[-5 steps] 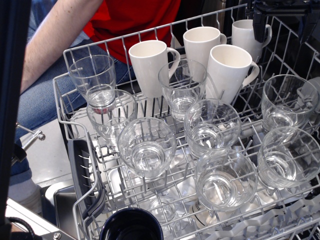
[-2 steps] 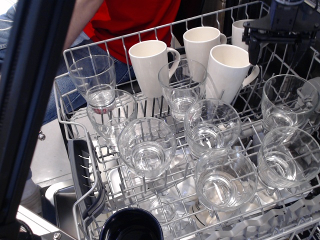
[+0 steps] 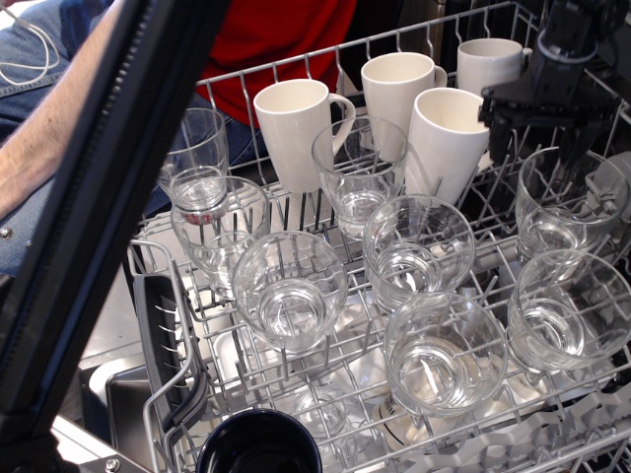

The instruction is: Pick up glass cup

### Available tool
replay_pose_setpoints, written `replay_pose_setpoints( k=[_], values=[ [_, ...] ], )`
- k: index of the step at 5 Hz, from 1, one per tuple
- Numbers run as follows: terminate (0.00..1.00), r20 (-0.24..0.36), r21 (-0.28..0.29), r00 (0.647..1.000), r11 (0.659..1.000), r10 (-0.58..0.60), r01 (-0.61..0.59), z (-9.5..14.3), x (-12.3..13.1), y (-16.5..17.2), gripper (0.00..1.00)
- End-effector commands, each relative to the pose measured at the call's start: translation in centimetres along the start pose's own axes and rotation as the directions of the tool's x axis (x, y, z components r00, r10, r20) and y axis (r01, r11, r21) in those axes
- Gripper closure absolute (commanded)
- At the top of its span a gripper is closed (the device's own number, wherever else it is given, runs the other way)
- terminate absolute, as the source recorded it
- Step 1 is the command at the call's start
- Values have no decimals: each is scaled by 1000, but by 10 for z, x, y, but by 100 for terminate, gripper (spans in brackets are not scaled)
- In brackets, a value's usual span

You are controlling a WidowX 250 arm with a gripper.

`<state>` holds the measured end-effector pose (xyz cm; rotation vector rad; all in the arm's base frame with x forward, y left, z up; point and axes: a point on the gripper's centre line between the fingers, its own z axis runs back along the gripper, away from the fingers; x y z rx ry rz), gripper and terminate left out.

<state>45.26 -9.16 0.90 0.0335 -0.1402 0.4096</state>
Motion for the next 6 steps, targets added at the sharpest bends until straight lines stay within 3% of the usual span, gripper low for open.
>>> replay_pose_setpoints(
  k=[1,3,4,5,6],
  values=[
    [0,54,-7,997,998,60,-60,-7,7,-6,0],
    [0,89,4,991,995,102,-103,-40,2,-12,0],
    [0,72,20,987,989,144,-146,-50,0,-13,0],
    [0,50,42,981,981,185,-187,-51,1,-18,100],
    [0,42,51,978,978,203,-205,-48,-1,-22,100]
  ],
)
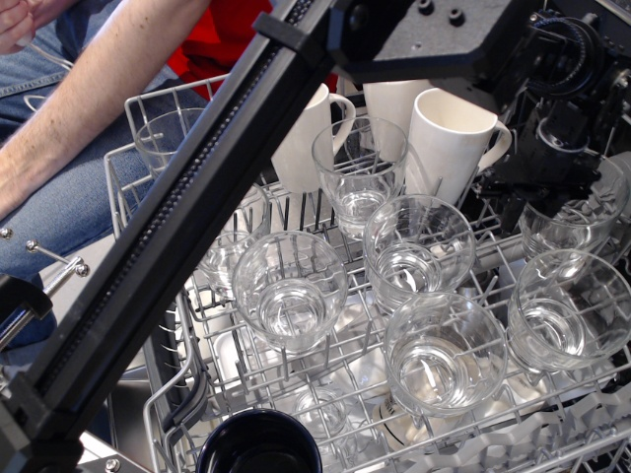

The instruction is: Pick up glass cup

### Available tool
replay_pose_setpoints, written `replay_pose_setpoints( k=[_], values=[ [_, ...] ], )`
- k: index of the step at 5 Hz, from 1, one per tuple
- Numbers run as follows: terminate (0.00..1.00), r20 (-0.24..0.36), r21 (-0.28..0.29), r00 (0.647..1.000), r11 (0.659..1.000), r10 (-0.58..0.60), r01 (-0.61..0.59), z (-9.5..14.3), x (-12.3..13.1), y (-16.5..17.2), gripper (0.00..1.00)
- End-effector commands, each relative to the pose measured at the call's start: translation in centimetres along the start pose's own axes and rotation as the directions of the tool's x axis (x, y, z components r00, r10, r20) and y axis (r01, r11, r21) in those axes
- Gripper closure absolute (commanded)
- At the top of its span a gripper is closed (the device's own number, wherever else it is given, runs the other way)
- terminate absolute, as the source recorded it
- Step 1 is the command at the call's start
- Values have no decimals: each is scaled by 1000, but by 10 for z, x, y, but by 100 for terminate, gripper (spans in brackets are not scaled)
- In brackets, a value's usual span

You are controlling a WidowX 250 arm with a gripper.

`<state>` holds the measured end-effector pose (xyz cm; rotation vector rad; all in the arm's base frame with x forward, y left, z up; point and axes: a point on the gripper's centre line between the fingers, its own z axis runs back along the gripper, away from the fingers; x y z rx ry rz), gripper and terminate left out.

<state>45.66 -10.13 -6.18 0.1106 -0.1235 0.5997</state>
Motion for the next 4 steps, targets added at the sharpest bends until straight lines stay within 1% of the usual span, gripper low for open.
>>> replay_pose_setpoints(
  k=[1,2,3,4],
  values=[
    [0,9,-76,1000,997,30,-29,35,19,-9,100],
    [0,-30,-106,999,994,25,-28,51,34,-7,100],
    [0,-76,-137,997,991,-2,-9,70,38,-2,100],
    [0,-142,-195,989,981,-47,19,95,38,10,100]
  ],
)
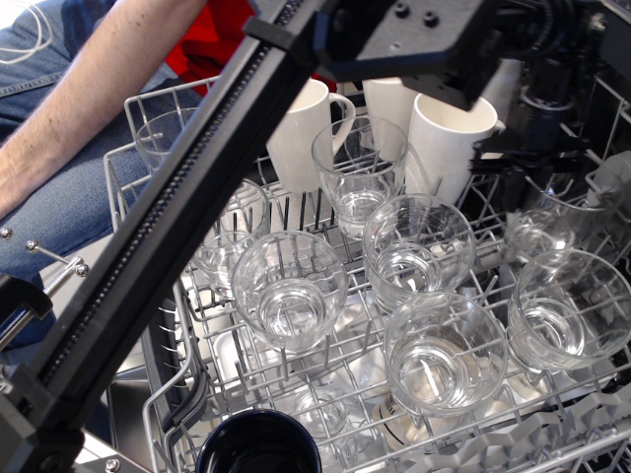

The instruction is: Pick up glass cup

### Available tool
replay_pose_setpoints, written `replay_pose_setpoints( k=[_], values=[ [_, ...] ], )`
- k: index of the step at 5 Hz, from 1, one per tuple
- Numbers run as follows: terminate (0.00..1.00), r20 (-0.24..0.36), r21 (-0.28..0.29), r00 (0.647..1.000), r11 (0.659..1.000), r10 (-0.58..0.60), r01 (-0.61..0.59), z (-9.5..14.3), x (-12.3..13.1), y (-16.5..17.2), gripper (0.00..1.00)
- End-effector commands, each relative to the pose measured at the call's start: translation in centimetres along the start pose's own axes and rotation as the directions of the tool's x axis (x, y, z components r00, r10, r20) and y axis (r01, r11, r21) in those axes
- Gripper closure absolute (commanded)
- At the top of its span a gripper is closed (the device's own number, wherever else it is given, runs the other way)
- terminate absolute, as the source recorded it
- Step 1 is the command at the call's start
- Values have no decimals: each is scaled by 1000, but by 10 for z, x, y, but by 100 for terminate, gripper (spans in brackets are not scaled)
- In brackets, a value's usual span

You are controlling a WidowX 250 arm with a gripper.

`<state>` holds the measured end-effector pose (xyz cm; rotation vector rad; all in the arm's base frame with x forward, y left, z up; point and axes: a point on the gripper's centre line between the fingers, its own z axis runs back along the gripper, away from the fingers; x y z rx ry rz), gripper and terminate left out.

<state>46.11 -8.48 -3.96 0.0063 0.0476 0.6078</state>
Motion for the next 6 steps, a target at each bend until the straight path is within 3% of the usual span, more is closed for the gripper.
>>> replay_pose_setpoints(
  k=[1,3,5,6],
  values=[
    [0,42,-180,995,979,-88,94,94,2,-3,100],
    [0,169,-271,968,936,-183,225,137,-30,-6,100],
    [0,207,-289,952,916,-225,279,188,-26,-3,100],
    [100,242,-280,927,894,-287,350,196,-24,-1,100]
  ],
)
